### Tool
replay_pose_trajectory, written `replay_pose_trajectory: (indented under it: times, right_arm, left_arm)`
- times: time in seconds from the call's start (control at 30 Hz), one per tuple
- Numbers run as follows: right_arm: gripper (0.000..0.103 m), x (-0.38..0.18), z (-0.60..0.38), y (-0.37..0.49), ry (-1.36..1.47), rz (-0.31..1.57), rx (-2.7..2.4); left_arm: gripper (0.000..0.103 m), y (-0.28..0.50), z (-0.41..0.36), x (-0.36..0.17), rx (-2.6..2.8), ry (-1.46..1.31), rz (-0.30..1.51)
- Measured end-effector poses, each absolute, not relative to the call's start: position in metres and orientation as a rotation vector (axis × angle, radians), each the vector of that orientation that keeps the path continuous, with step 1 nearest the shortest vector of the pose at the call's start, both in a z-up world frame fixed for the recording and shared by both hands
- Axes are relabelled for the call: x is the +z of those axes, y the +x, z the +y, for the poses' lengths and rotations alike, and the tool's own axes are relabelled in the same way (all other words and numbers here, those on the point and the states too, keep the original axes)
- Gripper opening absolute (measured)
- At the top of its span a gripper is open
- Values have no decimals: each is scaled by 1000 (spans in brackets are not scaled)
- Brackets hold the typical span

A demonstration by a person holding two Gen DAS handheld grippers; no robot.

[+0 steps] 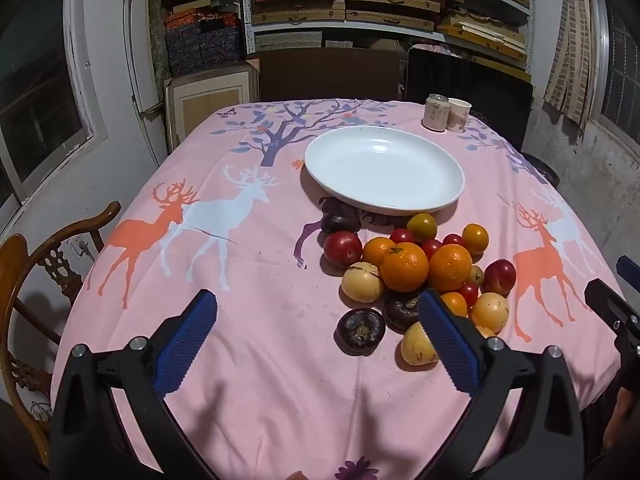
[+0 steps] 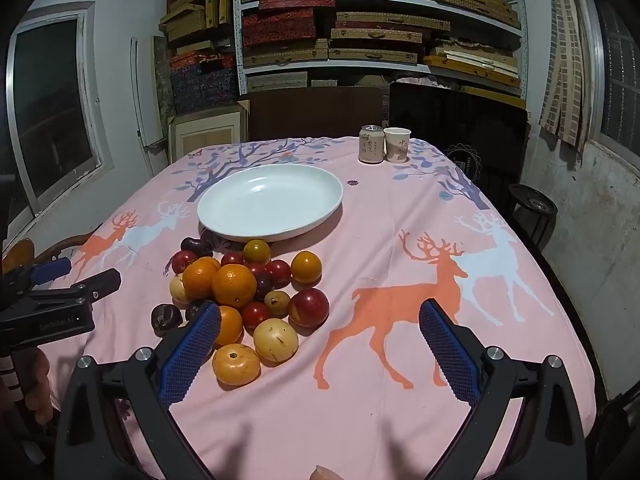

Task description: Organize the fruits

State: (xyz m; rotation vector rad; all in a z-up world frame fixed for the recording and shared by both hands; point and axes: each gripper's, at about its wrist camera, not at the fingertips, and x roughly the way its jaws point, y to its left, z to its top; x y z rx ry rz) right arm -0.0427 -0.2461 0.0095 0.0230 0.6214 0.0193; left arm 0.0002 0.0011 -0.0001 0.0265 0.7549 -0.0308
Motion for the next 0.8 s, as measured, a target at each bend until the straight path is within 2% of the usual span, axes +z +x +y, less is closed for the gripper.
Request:
replay_pose_trajectory:
  times: [0.8]
  right_arm:
    - [99,2,-248,-37,38,662,19]
  left_arm:
    - [99,3,-6,-4,-25,70,767]
